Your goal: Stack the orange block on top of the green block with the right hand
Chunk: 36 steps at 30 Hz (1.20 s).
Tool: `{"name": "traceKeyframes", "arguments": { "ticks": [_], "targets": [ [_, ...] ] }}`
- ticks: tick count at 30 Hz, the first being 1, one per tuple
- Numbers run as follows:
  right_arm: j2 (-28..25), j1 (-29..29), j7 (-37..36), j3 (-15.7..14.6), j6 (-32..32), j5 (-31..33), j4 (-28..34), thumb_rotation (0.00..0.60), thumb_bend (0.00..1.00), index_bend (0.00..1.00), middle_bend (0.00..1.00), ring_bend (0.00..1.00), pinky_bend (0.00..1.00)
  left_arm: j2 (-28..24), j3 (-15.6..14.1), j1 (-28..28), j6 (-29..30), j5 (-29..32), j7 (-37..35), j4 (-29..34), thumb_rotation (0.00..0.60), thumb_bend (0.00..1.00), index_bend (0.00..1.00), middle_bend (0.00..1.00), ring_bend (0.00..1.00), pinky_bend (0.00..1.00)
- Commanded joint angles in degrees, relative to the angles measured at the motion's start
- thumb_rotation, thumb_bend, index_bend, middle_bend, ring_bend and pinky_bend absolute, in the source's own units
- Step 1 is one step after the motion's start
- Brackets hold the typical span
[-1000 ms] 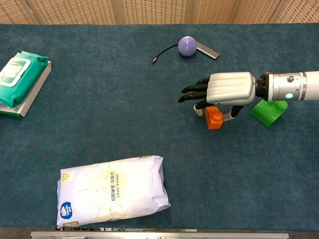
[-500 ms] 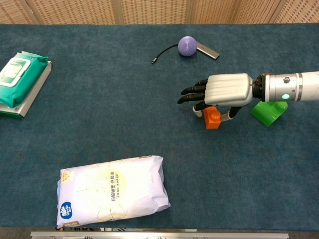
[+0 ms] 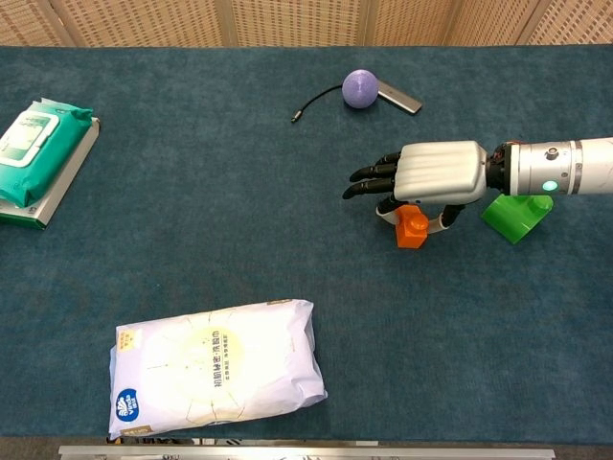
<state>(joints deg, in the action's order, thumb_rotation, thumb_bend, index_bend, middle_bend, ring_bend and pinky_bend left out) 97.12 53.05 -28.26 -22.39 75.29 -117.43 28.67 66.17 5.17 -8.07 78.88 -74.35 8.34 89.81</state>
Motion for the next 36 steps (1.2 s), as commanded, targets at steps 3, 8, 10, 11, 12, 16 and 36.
{"name": "traceKeyframes", "arguments": {
  "ticks": [3,8,10,11,12,16,36],
  "targets": [
    [-0.1,0.1,0.2,0.0,-0.2,0.1,0.4,0.600,0.19,0.57,0.09,0.00,0.23,0.0,0.0,0.1,0.1,-0.1,0.0,0.0,0.600,0.11,0.36,0.38,0.39,0.54],
    [-0.4,0.0,0.5,0.3,-0.1,0.5,1.0,0.600,0.20,0.60,0.09,0.00,0.23,0.0,0.0,0.1,0.1,-0.1,0.0,0.1,0.600,0.11,0.36,0.38,0.39,0.54],
    [-0.7,-0.1,0.6,0.6,0.1,0.7,1.4,0.600,0.20,0.60,0.09,0.00,0.23,0.0,0.0,0.1,0.2,-0.2,0.0,0.1,0.600,0.11,0.36,0.38,0.39,0.54],
    [-0.8,-0.1,0.8,0.7,0.2,0.9,1.6,0.600,0.20,0.60,0.09,0.00,0.23,0.0,-0.1,0.1,0.2,-0.2,0.0,0.1,0.600,0.11,0.36,0.38,0.39,0.54],
    [-0.9,-0.2,0.9,0.9,0.2,1.1,1.9,0.600,0.20,0.60,0.09,0.00,0.23,-0.1,0.0,0.1,0.2,-0.2,0.0,0.1,0.600,0.11,0.36,0.38,0.39,0.54],
    [-2.0,-0.3,1.5,2.1,0.6,2.3,3.7,0.600,0.20,0.60,0.09,0.00,0.23,-0.3,0.0,0.1,0.2,-0.3,0.1,0.2,0.600,0.11,0.36,0.38,0.39,0.54],
    [-15.3,-2.9,11.1,7.5,-4.1,10.3,26.4,0.600,0.21,0.60,0.09,0.00,0.23,-0.7,-0.2,-0.8,-0.5,-2.2,-1.3,-0.1,0.600,0.11,0.36,0.38,0.39,0.54]
  ]
}}
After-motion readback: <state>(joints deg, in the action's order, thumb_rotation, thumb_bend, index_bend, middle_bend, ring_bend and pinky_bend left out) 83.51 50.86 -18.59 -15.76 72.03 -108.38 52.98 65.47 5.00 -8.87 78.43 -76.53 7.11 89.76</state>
